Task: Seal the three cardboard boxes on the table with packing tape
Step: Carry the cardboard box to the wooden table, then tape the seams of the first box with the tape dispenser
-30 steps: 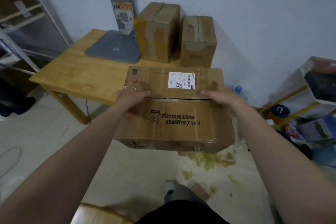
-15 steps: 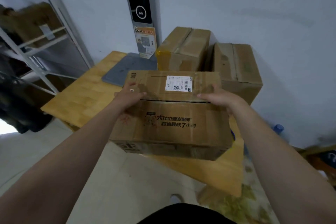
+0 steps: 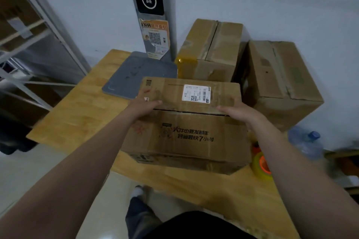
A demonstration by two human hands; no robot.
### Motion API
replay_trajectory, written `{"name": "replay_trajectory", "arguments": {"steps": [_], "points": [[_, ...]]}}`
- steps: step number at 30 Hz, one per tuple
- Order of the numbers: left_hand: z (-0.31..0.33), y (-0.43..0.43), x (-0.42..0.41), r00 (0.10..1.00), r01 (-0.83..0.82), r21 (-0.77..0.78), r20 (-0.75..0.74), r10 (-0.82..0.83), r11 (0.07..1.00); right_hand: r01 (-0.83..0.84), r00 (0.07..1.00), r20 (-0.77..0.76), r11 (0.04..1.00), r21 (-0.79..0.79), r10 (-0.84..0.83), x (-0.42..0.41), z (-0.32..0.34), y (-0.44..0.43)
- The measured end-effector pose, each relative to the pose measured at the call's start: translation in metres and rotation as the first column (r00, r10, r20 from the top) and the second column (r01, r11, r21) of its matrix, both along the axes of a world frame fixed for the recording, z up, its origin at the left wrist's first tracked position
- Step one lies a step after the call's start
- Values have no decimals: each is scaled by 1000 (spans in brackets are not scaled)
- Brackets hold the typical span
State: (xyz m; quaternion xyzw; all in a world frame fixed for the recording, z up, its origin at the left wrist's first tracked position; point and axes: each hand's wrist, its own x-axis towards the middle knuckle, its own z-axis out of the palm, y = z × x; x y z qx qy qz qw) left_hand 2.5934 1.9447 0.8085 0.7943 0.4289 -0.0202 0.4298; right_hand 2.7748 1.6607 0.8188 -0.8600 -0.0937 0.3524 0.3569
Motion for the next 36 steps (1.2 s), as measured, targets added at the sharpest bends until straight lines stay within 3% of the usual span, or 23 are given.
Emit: {"name": "replay_trajectory", "arguments": {"steps": [8, 13, 16, 23, 36], "points": [[-43, 62, 31, 960, 274, -97, -26, -278, 957, 279, 960, 42, 948, -155, -276, -19, -51, 46], [-65, 70, 44, 920, 380, -178, -26, -391, 908, 420, 907, 110, 893, -161, -407, -35, -75, 48], [-78, 69, 49, 902, 401, -155, -102, -419, 903, 477, 879, 111, 867, -147, -465, -36, -96, 38], [-85, 52, 63, 889, 410, -40, -204, -409, 911, 461, 888, 90, 872, -166, -452, -28, -108, 30], [-102, -34, 65, 930, 282, -142, -203, -307, 949, 362, 932, 115, 902, -237, -344, 6, -113, -50]]}}
